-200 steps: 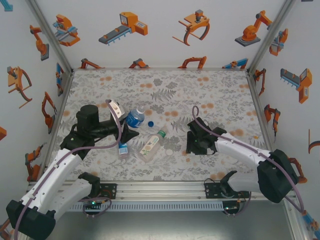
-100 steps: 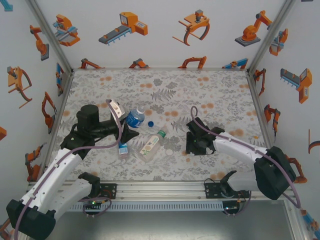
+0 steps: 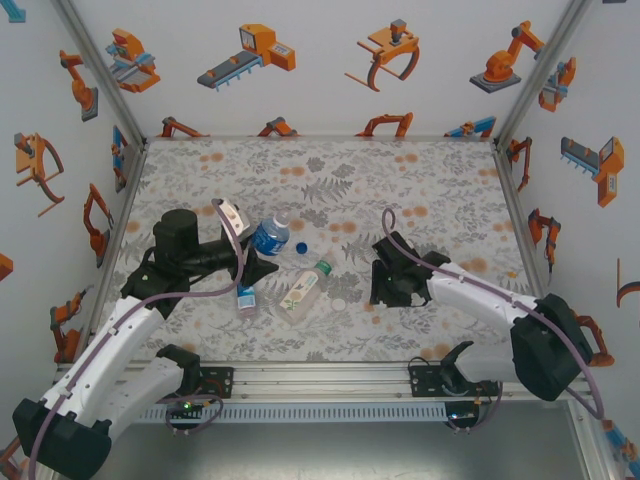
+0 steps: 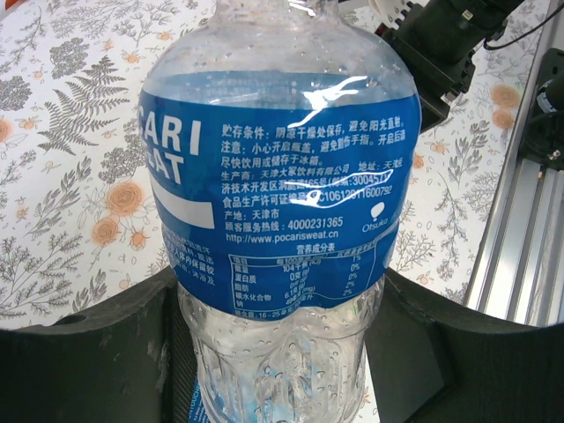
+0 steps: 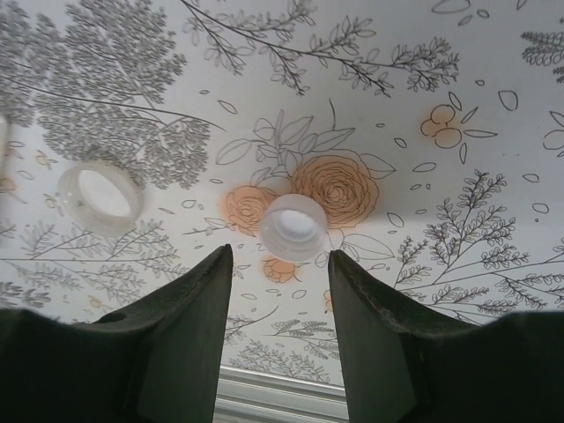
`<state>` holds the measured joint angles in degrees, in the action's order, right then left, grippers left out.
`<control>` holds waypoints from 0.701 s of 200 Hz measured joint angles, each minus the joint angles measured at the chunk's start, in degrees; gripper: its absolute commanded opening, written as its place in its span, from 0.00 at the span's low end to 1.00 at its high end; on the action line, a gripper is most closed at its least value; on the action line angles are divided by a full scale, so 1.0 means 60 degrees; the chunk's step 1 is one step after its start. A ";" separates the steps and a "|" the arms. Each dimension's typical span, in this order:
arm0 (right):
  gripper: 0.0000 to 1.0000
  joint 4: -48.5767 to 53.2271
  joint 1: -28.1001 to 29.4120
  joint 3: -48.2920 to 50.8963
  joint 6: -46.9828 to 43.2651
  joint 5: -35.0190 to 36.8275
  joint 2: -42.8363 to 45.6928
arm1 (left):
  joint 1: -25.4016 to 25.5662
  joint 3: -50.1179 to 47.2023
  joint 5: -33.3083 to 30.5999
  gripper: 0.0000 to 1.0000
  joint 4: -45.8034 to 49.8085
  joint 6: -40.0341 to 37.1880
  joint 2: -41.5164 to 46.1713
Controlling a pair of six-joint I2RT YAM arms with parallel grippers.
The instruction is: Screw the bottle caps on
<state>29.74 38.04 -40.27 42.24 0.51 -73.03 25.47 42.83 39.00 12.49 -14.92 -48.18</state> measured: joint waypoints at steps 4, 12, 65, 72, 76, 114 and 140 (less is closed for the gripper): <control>0.46 0.0000 0.0000 -0.0015 0.0000 0.0000 0.0018 | 0.0000 0.0000 -0.0004 0.00 0.0000 -0.0004 0.0000; 0.46 0.0000 0.0000 -0.0051 0.0000 0.0000 0.0055 | 0.0000 0.0000 -0.0004 0.00 0.0000 -0.0004 0.0000; 0.46 -0.0055 0.0000 -0.0069 0.0000 -0.0011 -0.0131 | 0.0000 0.0000 -0.0004 0.00 0.0000 -0.0004 0.0000; 0.46 -0.0073 0.0000 -0.0069 0.0000 -0.0015 -0.0182 | 0.0000 0.0000 -0.0004 0.00 0.0000 -0.0004 0.0000; 0.46 -0.0084 0.0000 -0.0069 0.0000 -0.0018 -0.0208 | 0.0000 0.0000 -0.0004 0.00 0.0000 -0.0004 0.0000; 0.46 -0.0117 0.0000 -0.0069 0.0000 -0.0091 -0.0321 | 0.0000 0.0000 -0.0004 0.00 0.0000 -0.0004 0.0000; 0.46 -0.0160 0.0000 -0.0066 0.0000 -0.0124 -0.0353 | 0.0000 0.0000 0.0000 0.00 0.0000 -0.0004 0.0000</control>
<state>28.77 38.04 -40.66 42.24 -0.23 -75.16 25.47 42.83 39.00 12.49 -14.94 -48.18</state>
